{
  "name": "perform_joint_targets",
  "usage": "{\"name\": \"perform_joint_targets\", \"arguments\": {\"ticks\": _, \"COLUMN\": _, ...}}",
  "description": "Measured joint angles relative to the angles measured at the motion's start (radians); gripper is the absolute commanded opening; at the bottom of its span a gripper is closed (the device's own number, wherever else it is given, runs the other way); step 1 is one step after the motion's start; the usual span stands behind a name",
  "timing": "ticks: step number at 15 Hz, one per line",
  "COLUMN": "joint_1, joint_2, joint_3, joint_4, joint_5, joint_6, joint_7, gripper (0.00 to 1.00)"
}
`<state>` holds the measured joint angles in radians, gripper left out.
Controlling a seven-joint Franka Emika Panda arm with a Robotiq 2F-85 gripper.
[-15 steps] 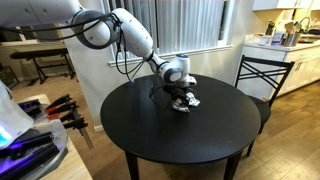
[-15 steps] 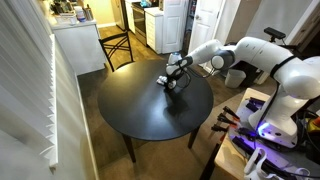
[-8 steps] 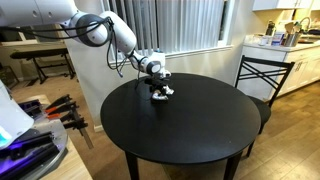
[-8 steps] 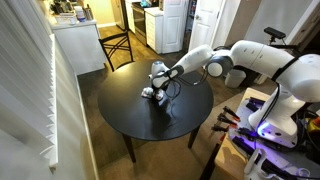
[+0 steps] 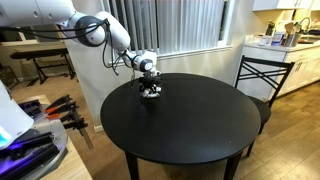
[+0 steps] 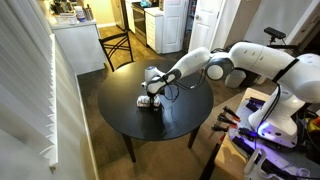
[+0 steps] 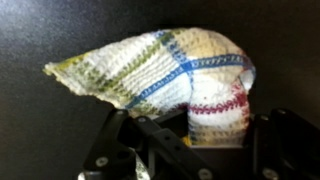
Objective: Use the towel to clean the table
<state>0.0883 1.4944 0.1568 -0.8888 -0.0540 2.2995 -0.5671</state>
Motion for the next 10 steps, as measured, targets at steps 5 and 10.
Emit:
{"name": "perform_joint_targets", "arguments": {"ticks": 5, "joint_1": -0.055, "joint_2": -0.001, "joint_3": -0.044, "joint_4": 0.009, "joint_5": 0.0, "joint_6": -0.035, "joint_7": -0.01, "gripper": 0.03}}
{"name": "perform_joint_targets", "arguments": {"ticks": 10, "joint_1": -0.179, "joint_2": -0.007, "joint_3": -0.135, "joint_4": -0.016, "joint_5": 0.002, "joint_6": -0.053, "joint_7": 0.02, "gripper": 0.03}}
